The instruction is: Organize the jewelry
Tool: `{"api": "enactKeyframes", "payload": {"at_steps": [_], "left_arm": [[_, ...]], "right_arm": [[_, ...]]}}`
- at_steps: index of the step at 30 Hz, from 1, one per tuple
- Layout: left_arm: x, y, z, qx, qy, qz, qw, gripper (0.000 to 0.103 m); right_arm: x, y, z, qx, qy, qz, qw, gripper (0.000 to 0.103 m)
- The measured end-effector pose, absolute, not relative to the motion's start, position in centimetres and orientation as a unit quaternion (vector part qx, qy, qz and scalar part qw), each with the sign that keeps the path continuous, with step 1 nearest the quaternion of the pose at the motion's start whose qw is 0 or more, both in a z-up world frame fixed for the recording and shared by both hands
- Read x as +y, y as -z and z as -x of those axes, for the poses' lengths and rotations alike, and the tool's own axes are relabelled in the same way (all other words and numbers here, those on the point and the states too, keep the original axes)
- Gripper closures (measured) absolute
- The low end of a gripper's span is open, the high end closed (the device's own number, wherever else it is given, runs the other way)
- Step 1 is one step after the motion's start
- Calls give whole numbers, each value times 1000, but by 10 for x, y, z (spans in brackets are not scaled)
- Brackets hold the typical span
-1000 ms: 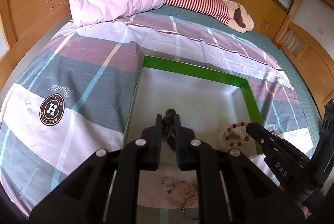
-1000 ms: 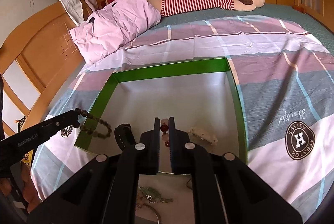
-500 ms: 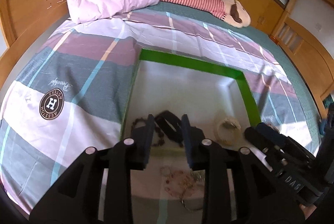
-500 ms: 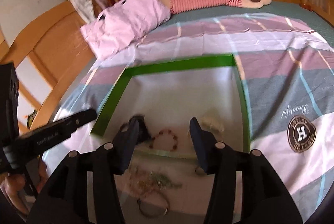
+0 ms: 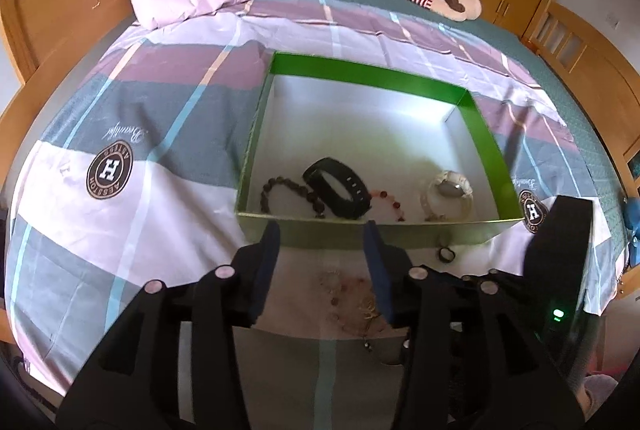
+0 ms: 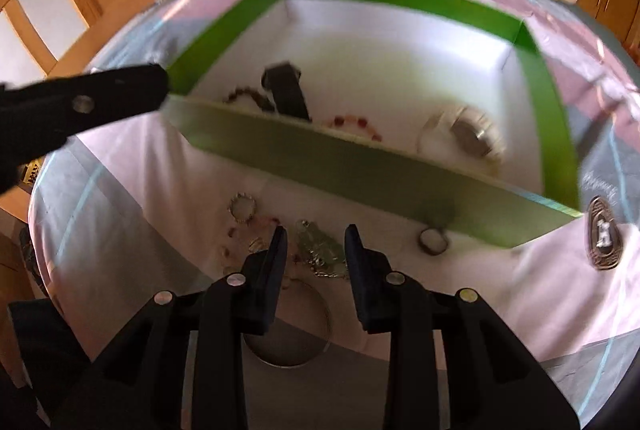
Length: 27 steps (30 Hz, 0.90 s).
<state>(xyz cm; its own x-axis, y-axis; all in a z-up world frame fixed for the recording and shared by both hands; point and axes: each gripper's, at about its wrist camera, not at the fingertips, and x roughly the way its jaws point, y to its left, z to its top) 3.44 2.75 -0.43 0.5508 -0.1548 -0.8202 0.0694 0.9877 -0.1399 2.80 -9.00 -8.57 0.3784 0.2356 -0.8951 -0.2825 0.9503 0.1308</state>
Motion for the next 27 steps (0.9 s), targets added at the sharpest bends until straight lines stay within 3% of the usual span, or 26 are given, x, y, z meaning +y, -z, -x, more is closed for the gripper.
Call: {"api": "enactKeyframes", "payload": {"at_steps": [2, 3, 4, 6, 27], "left_arm": [[32, 8, -35, 480, 62, 48, 874, 58], [34, 11, -36, 486, 61, 49, 871, 56], [37, 14, -37, 493, 60, 52, 866, 55], [40, 19, -38, 505, 60, 54, 859, 45], [-19, 96, -35, 605, 101, 4, 790, 46]], "right_arm": [[-87, 92, -27, 542, -155, 29, 826, 79], [-85, 94, -26, 542, -152, 38, 826, 92], [-85, 94, -25, 541, -150, 45, 826, 96], [-88, 91, -24, 539, -151, 41, 827, 97], [-165, 72, -19, 552, -76, -33, 829, 97]]}}
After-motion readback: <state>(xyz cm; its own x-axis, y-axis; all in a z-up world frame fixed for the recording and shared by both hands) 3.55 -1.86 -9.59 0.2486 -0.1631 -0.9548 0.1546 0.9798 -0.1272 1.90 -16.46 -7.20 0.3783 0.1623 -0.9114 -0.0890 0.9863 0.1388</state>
